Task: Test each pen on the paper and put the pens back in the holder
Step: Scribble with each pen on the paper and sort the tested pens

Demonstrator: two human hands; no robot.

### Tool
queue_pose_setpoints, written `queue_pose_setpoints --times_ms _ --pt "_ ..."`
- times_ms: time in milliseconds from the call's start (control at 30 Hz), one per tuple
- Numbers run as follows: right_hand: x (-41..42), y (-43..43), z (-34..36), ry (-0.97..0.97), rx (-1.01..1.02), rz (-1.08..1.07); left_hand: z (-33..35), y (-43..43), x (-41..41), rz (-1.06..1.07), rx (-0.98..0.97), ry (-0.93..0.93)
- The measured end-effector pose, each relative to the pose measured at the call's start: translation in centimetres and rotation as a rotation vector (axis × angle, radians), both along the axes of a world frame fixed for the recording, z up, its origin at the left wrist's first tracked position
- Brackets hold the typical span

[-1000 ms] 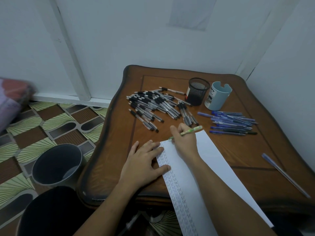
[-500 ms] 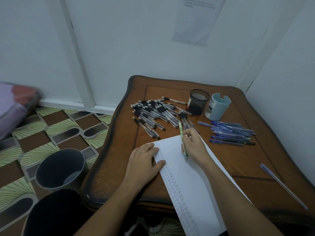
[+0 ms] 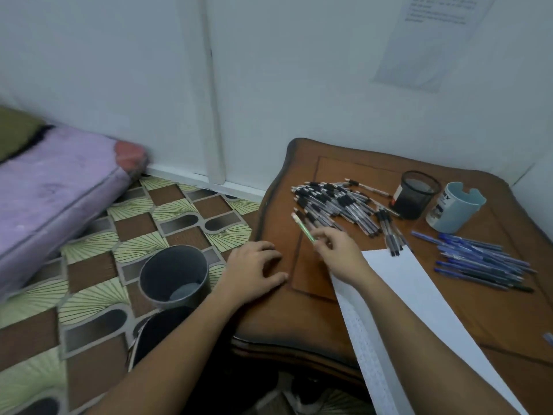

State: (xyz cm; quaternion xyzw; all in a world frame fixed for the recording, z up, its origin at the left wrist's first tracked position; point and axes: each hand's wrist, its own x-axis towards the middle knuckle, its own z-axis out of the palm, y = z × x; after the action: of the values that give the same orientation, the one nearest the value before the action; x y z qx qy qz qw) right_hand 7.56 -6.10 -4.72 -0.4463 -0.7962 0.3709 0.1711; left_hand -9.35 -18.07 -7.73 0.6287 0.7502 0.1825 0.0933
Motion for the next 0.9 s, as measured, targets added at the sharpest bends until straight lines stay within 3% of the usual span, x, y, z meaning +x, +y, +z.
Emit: queue_pose_setpoints --times_ms 233,500,633,900 --pt "-11.5 -3.1 0.6 0.039 -0.07 0.178 -0.1 -5.3 -7.4 0.203 -0.068 -0.144" --pt "-21.5 -7.7 -0.6 -0.116 -0.153 0.35 -0.5 -9.7 -13.5 0.495 -0.054 -0.226" --pt "-21.6 -8.0 -0.6 -0.212 -0.134 0.414 -0.4 -9.2 -13.9 0.51 -0.029 -0.217" --pt "-14.4 -3.7 2.4 -0.029 -0.022 0.303 0.4 -4.1 -9.2 0.353 0.074 -0.203"
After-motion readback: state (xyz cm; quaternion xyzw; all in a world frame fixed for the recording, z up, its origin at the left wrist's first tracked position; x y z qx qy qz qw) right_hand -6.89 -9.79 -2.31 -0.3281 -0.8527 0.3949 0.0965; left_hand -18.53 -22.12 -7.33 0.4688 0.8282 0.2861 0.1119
